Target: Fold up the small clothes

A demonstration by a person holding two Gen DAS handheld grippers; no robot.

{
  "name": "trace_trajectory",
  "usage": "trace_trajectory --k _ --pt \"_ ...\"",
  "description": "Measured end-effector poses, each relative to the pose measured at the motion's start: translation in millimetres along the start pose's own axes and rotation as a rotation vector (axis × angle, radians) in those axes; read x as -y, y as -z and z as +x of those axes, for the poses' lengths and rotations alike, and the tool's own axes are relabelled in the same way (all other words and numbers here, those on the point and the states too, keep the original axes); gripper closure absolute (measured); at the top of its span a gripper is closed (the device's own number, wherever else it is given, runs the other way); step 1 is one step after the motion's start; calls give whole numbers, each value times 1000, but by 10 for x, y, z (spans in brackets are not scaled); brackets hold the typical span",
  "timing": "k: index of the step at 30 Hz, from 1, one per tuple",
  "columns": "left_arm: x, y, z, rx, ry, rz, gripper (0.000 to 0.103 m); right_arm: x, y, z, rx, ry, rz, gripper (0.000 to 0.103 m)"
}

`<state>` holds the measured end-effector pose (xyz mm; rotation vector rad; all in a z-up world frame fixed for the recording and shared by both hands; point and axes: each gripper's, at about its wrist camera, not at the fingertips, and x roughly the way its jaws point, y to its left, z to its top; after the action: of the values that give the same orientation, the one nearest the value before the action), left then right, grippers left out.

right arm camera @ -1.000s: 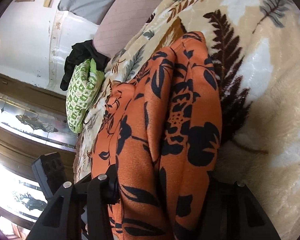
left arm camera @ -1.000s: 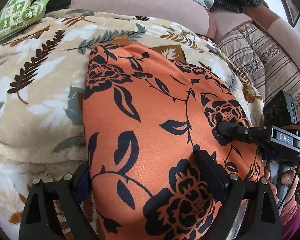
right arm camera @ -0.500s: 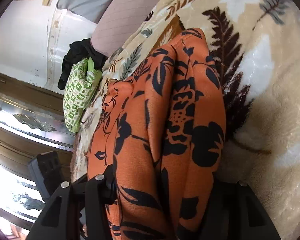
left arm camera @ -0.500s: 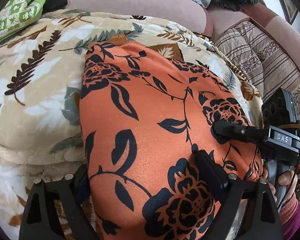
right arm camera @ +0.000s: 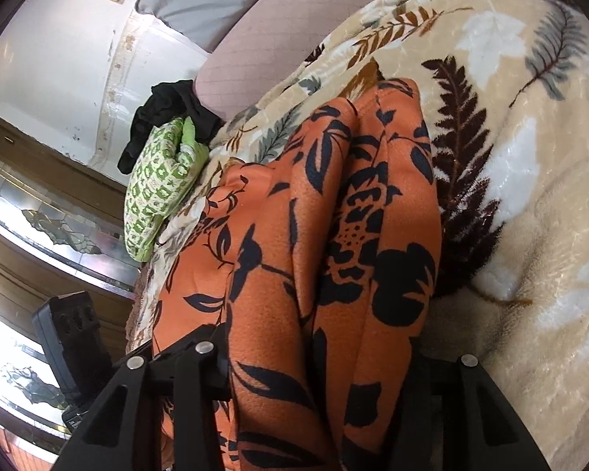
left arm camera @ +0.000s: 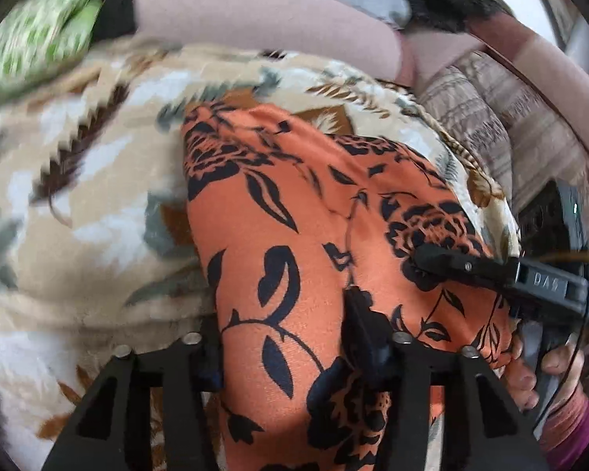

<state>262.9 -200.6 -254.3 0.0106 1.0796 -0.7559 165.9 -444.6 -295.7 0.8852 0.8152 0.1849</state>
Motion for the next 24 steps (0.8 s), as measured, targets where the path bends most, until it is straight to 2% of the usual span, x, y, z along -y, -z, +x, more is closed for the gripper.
trace_trajectory --k 1,3,5,8,10,12,13,15,17,18,20,21,24 --pt "-115 10 22 -17 29 -59 34 26 11 26 -11 16 16 54" --pt "-287 31 68 -55 95 -149 28 102 27 79 -32 28 53 55" --pt "-365 46 78 -70 138 -192 27 148 29 92 -35 22 69 55" --pt "-354 51 82 -81 146 -189 22 157 27 100 -36 24 63 55" --pt "-289 58 111 -85 147 -155 15 197 19 111 -42 11 82 55" --pt "-196 47 121 -86 121 -115 15 223 17 111 -46 1 92 54" --pt "-175 43 117 -76 131 -109 17 226 20 111 -47 -1 89 54" --pt "-129 32 96 -47 203 -115 17 231 15 109 -48 -7 84 54" --pt "-34 24 59 -13 188 -67 17 248 9 113 -49 -18 87 54" --pt "10 24 59 -6 169 -39 21 265 8 100 -48 -21 88 54" --pt "18 23 61 5 130 -31 38 267 5 81 -47 -25 80 54" --pt "-7 13 51 14 114 -37 55 260 9 73 -46 -24 71 54" --pt "-70 -20 -11 34 149 -58 60 216 22 46 -35 -24 57 54"
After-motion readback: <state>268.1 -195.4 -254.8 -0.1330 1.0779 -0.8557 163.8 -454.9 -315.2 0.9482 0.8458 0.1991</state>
